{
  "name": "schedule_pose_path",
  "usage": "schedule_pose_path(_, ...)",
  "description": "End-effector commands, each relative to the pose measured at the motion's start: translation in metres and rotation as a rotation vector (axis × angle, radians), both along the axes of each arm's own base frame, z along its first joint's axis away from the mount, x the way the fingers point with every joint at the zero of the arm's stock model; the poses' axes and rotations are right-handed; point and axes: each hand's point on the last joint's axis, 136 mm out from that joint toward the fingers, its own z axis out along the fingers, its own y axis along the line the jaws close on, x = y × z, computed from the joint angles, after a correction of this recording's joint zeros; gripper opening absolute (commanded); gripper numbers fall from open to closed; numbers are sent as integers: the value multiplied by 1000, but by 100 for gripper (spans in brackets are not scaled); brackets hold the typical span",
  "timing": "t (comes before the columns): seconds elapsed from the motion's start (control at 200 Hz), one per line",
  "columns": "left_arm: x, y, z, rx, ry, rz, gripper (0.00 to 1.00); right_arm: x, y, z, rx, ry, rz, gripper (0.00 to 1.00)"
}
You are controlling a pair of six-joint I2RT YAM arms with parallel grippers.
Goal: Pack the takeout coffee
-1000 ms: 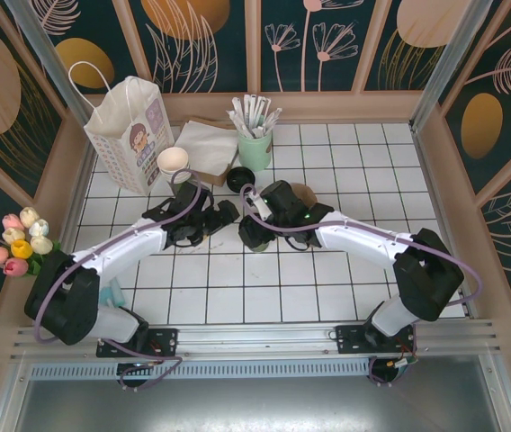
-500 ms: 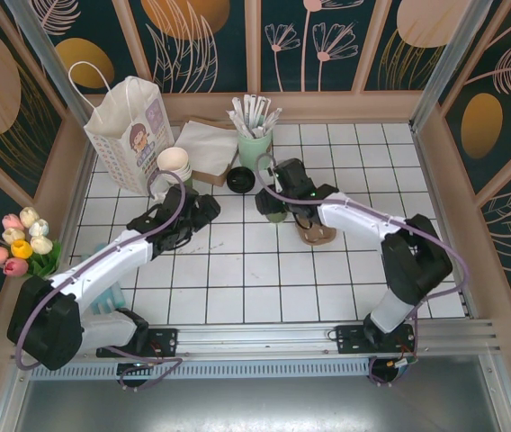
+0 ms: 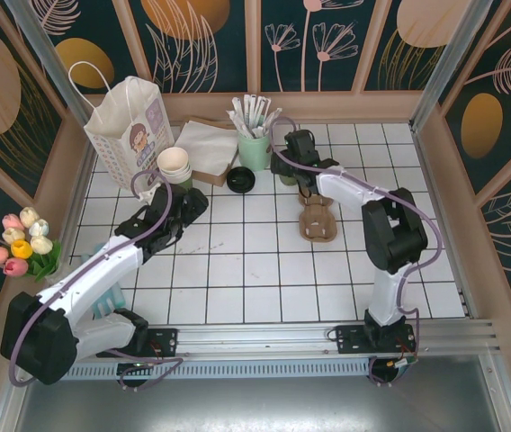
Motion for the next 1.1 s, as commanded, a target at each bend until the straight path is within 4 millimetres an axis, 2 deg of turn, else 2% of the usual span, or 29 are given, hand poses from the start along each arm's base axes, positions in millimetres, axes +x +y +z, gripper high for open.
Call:
schedule_pose_path(0.0,0,9,2,-11,-17,48,98,32,-1,20,73,-80,-63,72)
schedule_pose_path(0.235,-4,12,0,-31,-15,65,98,57,-9,15,122,-86,-109,73)
schedule_pose_path(0.545,-5,13,0,-39,-16,71,99,79,2,9,173,-73,-90,74)
schedule_pose_path(0.716,-5,11,-2,-46,-11,70,98,83,4,-2,159,-45,-89,75)
schedule_pose_path(1.091,-1,8,1,-55,-14,58,98,90,-3,-11,135,49,-132,81)
